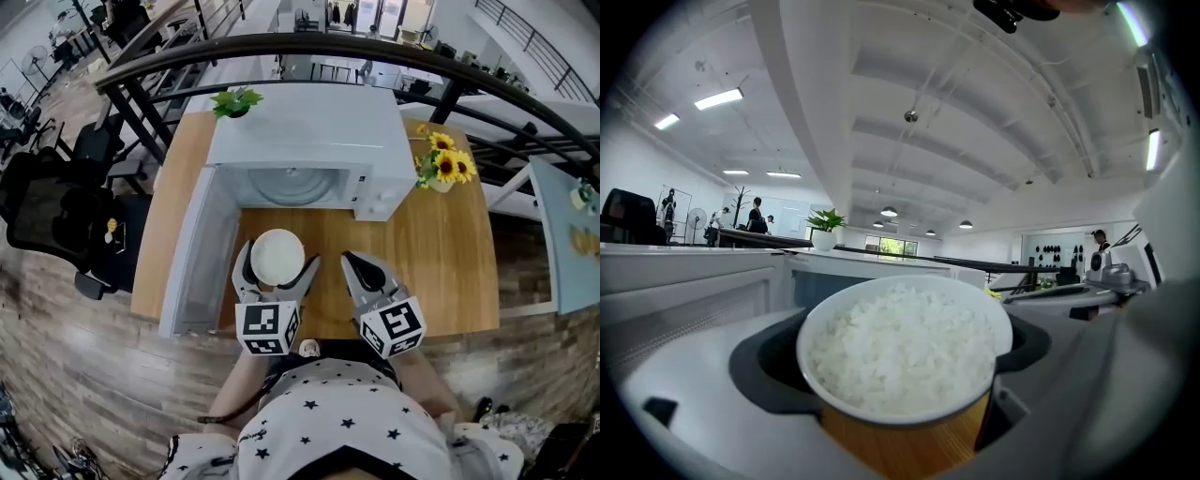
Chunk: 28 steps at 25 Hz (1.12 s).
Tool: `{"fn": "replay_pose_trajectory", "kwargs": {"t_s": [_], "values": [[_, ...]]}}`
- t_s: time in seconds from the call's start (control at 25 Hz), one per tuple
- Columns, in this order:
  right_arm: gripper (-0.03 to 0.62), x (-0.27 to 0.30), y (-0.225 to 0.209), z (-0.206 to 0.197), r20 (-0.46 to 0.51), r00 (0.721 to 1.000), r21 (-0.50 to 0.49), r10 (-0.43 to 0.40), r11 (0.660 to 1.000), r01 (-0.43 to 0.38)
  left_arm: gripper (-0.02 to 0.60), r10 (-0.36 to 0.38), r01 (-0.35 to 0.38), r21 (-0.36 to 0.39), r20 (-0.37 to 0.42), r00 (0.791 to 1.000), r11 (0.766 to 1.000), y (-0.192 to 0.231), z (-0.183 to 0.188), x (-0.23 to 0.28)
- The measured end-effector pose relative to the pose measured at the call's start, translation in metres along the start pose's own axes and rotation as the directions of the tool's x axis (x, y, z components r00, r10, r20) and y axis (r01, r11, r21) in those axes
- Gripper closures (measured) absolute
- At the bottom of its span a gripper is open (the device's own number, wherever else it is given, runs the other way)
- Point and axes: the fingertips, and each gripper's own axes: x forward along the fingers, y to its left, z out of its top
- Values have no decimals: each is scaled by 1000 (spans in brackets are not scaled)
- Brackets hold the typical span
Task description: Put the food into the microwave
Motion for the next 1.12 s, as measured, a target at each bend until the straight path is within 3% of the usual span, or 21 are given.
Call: {"fn": "replay_pose_trajectory", "kwargs": {"t_s": [1.12], "values": [[588, 62, -66, -34, -115, 990, 58, 85, 995, -79, 52, 119, -114, 54, -116, 986, 992, 54, -40, 149]]}}
